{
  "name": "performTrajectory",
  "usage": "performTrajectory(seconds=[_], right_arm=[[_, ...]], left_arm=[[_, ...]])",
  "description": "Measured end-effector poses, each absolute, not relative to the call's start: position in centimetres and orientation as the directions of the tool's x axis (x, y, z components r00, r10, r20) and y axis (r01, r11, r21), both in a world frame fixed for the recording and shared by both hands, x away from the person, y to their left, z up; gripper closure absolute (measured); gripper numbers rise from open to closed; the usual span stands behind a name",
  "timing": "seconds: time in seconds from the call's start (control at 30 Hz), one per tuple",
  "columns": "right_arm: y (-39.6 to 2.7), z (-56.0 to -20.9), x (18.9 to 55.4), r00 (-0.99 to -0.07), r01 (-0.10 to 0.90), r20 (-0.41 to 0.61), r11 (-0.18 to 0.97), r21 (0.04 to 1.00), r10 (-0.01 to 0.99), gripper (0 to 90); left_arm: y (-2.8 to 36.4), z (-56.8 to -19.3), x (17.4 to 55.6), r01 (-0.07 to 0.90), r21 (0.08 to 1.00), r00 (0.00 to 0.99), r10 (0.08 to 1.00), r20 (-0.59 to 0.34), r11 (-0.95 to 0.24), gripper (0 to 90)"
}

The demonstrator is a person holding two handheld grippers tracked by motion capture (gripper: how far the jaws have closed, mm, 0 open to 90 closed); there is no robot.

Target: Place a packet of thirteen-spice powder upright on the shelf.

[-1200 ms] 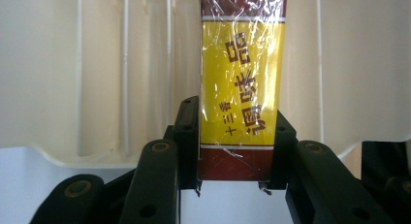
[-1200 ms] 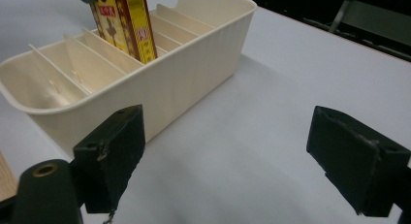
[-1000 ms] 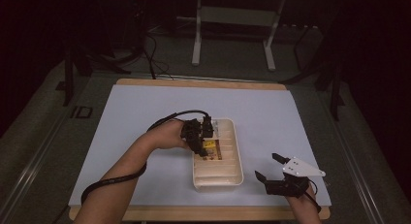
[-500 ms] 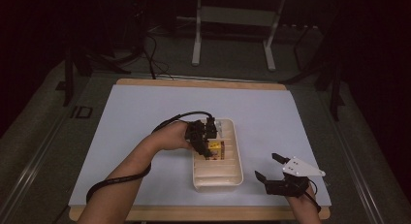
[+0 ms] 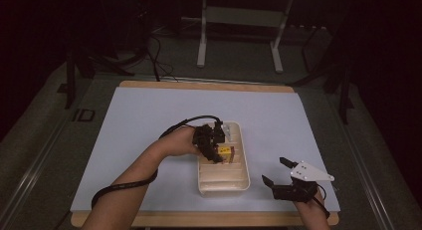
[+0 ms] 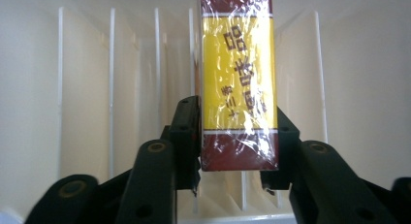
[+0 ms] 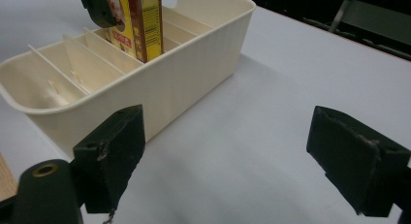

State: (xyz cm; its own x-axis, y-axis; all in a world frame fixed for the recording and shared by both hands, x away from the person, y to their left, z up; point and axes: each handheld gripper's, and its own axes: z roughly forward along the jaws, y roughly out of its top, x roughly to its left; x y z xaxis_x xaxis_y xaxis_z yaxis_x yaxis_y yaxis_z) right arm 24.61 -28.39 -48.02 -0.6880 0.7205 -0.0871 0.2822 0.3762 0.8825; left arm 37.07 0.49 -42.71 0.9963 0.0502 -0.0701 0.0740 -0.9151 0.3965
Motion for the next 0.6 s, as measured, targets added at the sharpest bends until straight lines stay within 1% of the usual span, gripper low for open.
performTrajectory(seconds=[0.07,0.2,0.27,0.53,0.6], right_arm=[[-28.4,-48.0,24.6,-0.689,0.282,-0.087,0.377,0.882,0.72,13.9],[-28.4,-48.0,24.6,-0.688,0.282,-0.087,0.376,0.882,0.72,13.9],[-28.4,-48.0,24.6,-0.688,0.283,-0.087,0.377,0.882,0.72,13.9],[-28.4,-48.0,24.6,-0.69,0.279,-0.09,0.379,0.882,0.718,13.9],[-28.4,-48.0,24.6,-0.69,0.279,-0.091,0.379,0.882,0.718,13.9]], left_arm=[[0.5,-42.6,37.0,0.078,0.413,0.996,0.052,-0.074,-0.907,61.4],[0.7,-41.9,37.0,0.075,0.427,0.997,0.051,-0.066,-0.901,59.2],[0.8,-41.5,36.9,0.079,0.435,0.996,0.055,-0.068,-0.897,56.3],[1.6,-40.0,36.3,0.085,0.456,0.996,0.064,-0.061,-0.886,55.2],[2.0,-39.6,36.3,0.098,0.458,0.995,0.071,-0.077,-0.883,54.1]])
